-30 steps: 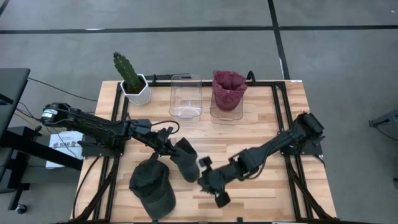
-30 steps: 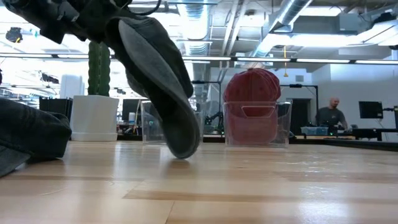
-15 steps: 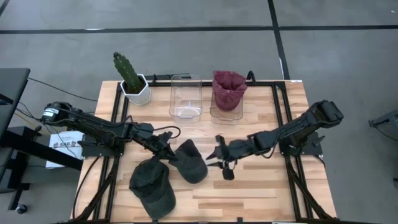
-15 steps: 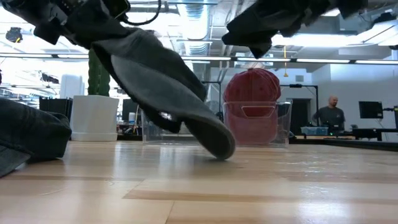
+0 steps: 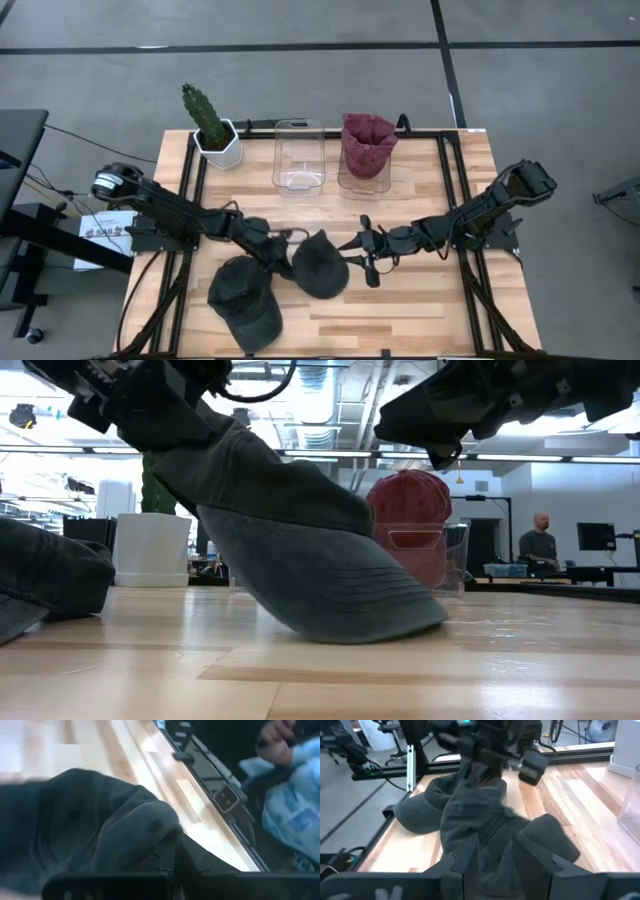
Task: Pick & Place hat
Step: Put the right black head cap into the left transparent bin
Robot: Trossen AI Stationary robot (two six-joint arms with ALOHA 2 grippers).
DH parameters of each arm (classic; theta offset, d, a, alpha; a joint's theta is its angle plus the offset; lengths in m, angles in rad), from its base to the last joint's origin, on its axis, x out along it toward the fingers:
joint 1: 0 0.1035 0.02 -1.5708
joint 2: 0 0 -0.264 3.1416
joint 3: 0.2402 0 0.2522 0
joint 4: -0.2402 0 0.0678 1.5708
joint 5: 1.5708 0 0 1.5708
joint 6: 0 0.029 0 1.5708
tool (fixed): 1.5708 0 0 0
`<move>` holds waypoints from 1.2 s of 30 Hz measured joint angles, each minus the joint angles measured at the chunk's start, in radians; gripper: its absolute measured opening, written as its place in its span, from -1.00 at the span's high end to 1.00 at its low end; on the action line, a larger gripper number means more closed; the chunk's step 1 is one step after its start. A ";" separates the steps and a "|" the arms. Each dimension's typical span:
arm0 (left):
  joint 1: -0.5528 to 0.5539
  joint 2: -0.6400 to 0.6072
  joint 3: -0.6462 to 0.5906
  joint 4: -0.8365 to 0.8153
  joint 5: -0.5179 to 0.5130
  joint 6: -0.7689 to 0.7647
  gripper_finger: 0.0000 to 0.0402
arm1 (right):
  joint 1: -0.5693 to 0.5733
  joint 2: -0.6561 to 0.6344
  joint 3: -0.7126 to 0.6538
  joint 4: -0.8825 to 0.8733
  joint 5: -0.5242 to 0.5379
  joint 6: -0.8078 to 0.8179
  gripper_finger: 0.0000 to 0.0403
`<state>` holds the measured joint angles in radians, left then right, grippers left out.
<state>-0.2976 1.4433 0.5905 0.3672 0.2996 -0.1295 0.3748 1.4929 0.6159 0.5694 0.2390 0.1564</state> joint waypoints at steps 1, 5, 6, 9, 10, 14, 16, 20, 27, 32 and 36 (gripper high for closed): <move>-0.011 0.018 0.012 0.000 0.000 0.018 0.96 | 0.003 0.000 0.000 0.001 0.000 0.001 0.44; -0.040 0.073 0.057 0.004 0.000 0.044 0.96 | 0.005 0.000 0.000 -0.018 0.000 -0.001 0.44; -0.044 0.082 0.065 0.004 -0.001 0.045 0.96 | 0.005 0.000 0.000 -0.017 0.000 -0.004 0.44; -0.054 0.095 0.080 0.009 -0.012 0.047 0.96 | -0.002 0.000 0.000 -0.017 -0.001 -0.006 0.44; -0.056 0.098 0.084 0.011 -0.021 0.051 0.96 | -0.005 0.000 0.000 -0.022 -0.001 -0.006 0.44; -0.054 0.094 0.084 0.013 -0.065 0.111 0.96 | -0.002 0.000 0.000 -0.039 0.000 -0.006 0.44; -0.039 0.085 0.084 0.002 -0.072 0.146 0.96 | -0.002 0.000 0.000 -0.038 0.017 -0.006 0.44; 0.011 0.038 0.084 -0.088 -0.110 0.195 0.96 | -0.003 0.000 0.000 -0.039 0.090 -0.007 0.44; 0.077 -0.134 0.084 -0.296 -0.242 0.319 0.96 | -0.025 0.000 0.000 -0.039 0.186 -0.034 0.44; 0.098 -0.257 0.084 -0.359 -0.254 0.414 0.96 | -0.044 0.001 0.001 -0.039 0.209 -0.034 0.44; 0.095 -0.309 0.084 -0.400 -0.247 0.432 0.96 | -0.058 0.001 0.001 -0.038 0.209 -0.036 0.44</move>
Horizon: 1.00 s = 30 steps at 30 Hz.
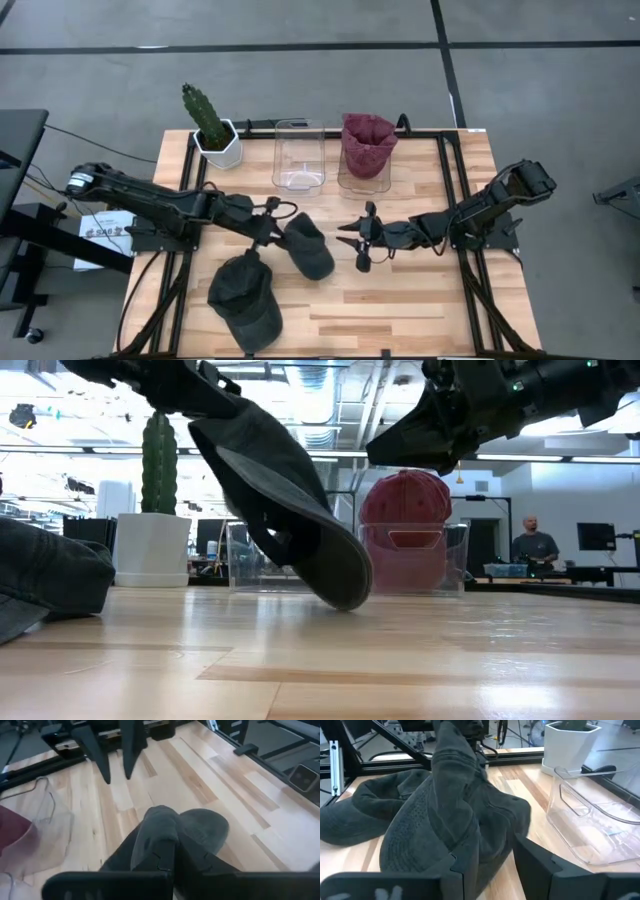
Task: Pick & Place hat
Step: Put the right black head cap into the left transparent bin
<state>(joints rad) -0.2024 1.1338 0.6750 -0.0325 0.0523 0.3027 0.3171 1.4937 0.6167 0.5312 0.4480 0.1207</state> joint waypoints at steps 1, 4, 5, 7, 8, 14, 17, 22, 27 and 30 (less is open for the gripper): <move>-0.002 -0.003 0.000 -0.012 0.009 0.000 0.96 | -0.003 0.000 0.000 0.000 0.000 0.000 0.44; -0.016 0.003 0.000 -0.042 0.026 0.000 0.96 | -0.015 0.000 0.000 0.000 -0.001 0.000 0.44; -0.021 0.008 0.000 -0.053 0.027 0.000 0.96 | -0.020 0.000 0.000 0.000 -0.001 0.000 0.44; -0.027 0.019 -0.001 -0.086 0.029 -0.001 0.96 | -0.028 0.000 0.000 0.000 -0.001 0.000 0.44; -0.027 0.024 -0.001 -0.097 0.028 -0.003 0.96 | -0.033 0.000 0.000 0.000 -0.001 0.002 0.44; -0.026 0.041 -0.001 -0.164 -0.002 -0.019 0.96 | -0.061 0.000 0.001 0.002 -0.018 0.016 0.44; -0.031 0.041 -0.001 -0.174 -0.005 -0.022 0.96 | -0.086 0.000 0.002 0.009 -0.130 0.005 0.44; -0.069 0.044 -0.001 -0.171 -0.004 -0.022 0.96 | -0.134 0.000 0.023 0.000 -0.321 0.003 0.44; -0.109 0.045 -0.001 -0.171 -0.023 0.055 0.96 | -0.153 0.000 0.046 0.001 -0.328 -0.040 0.44; -0.125 0.037 0.001 -0.170 -0.092 0.126 0.96 | -0.161 0.000 0.060 0.000 -0.318 -0.077 0.44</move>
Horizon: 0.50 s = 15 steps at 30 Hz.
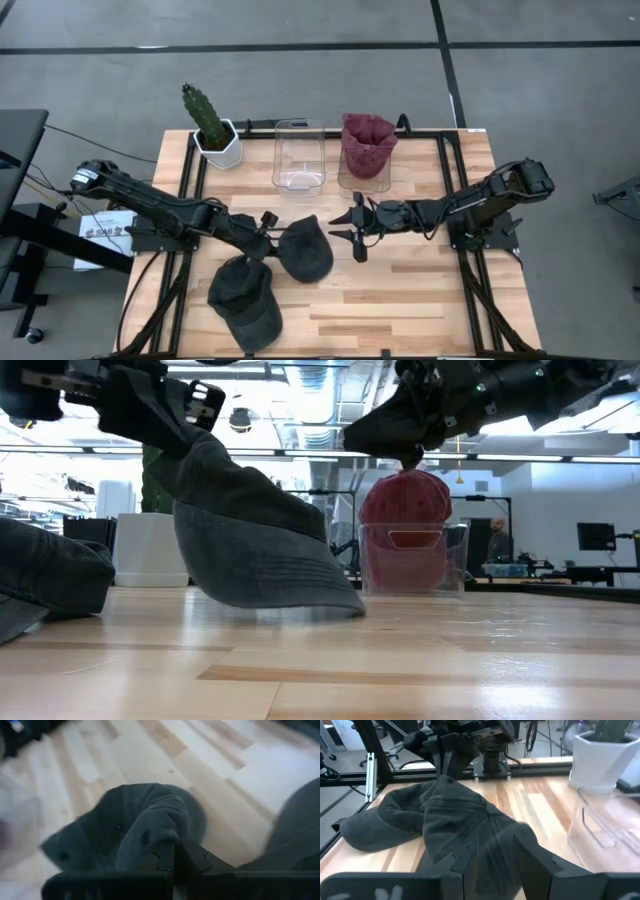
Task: Pick & Place hat
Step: Put the right black head cap into the left transparent bin
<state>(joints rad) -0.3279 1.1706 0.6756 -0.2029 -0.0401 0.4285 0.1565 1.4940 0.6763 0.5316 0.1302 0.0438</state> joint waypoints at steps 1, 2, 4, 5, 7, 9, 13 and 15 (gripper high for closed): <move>-0.002 0.000 0.004 -0.001 -0.030 0.021 0.96 | -0.002 0.000 0.005 0.000 0.000 -0.013 0.44; -0.007 -0.001 0.011 -0.003 -0.058 0.041 0.96 | -0.006 0.000 0.012 -0.001 0.000 -0.024 0.44; -0.007 -0.006 0.031 -0.005 -0.090 0.080 0.96 | -0.011 0.000 0.024 0.001 0.000 -0.044 0.44; -0.007 -0.006 0.045 -0.003 -0.093 0.099 0.96 | -0.015 0.000 0.030 0.001 0.000 -0.051 0.44; -0.007 -0.016 0.071 -0.007 -0.094 0.121 0.96 | -0.023 0.000 0.040 -0.001 0.000 -0.052 0.44; -0.007 -0.019 0.107 -0.002 -0.094 0.125 0.96 | -0.029 0.000 0.050 0.001 0.000 -0.052 0.44; -0.007 -0.027 0.159 -0.013 -0.011 0.151 0.96 | -0.040 0.000 0.065 0.000 0.000 -0.053 0.44; -0.008 -0.029 0.175 -0.015 0.059 0.158 0.96 | -0.044 0.000 0.070 0.000 0.000 -0.053 0.44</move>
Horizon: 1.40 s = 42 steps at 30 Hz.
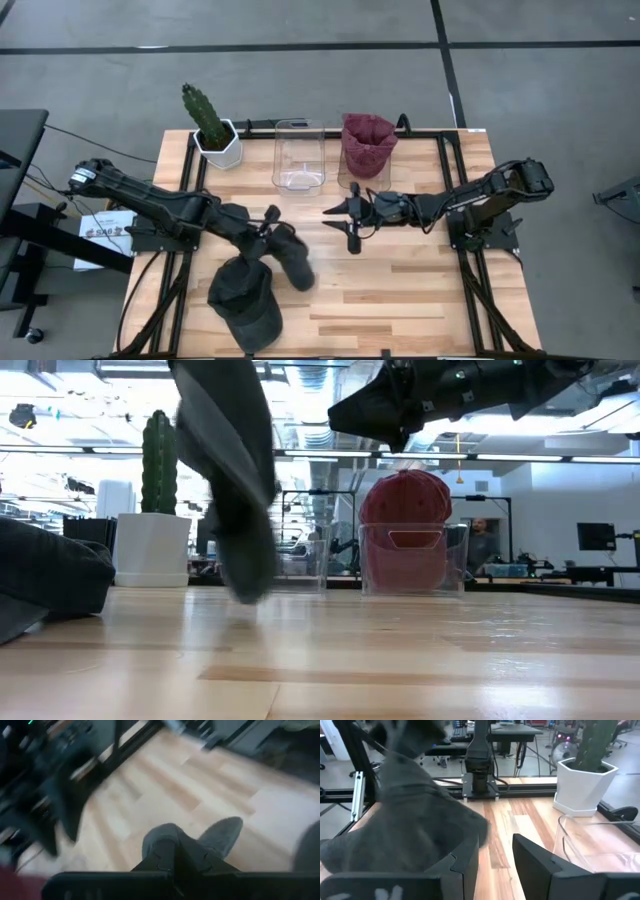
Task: Pick & Place hat
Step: Put the right black head cap into the left transparent bin
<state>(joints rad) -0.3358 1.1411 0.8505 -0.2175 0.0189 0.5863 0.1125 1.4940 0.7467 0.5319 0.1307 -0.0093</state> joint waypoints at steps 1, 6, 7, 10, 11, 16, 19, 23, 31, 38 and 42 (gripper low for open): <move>0.000 -0.001 0.007 0.000 0.039 0.000 0.96 | -0.002 0.000 0.002 0.000 0.000 0.000 0.44; 0.001 -0.003 0.039 0.002 0.165 -0.098 0.95 | 0.000 0.000 0.015 0.000 -0.002 0.000 0.44; 0.001 -0.004 0.047 0.004 0.187 -0.120 0.95 | 0.004 0.000 0.016 0.000 -0.003 0.000 0.44; 0.002 -0.004 0.063 0.005 0.251 -0.159 0.95 | 0.017 0.000 0.017 0.002 -0.005 -0.001 0.44; 0.001 -0.004 0.068 0.006 0.269 -0.169 0.95 | 0.022 0.000 0.017 0.002 -0.006 -0.002 0.44; 0.001 -0.004 0.083 0.009 0.365 -0.180 0.96 | 0.045 0.000 0.017 0.000 -0.031 -0.002 0.44; -0.001 -0.004 0.085 0.019 0.421 -0.184 0.96 | 0.045 0.000 0.017 0.000 -0.133 0.001 0.44; -0.014 -0.004 0.085 0.030 0.470 -0.184 0.96 | 0.053 0.000 0.017 0.000 -0.211 0.007 0.44; -0.073 -0.004 0.085 0.072 0.507 -0.180 0.96 | 0.077 0.032 0.018 0.109 -0.210 0.000 0.44; -0.084 -0.004 0.085 0.121 0.507 -0.180 0.96 | 0.067 0.246 0.019 0.480 -0.210 0.002 0.44; -0.083 -0.004 0.085 0.154 0.516 -0.159 0.96 | 0.046 0.349 0.038 0.638 -0.208 0.024 0.44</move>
<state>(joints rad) -0.4191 1.1374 0.9360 -0.0636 0.5348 0.4268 0.1584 1.8426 0.7846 1.1697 -0.0769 0.0144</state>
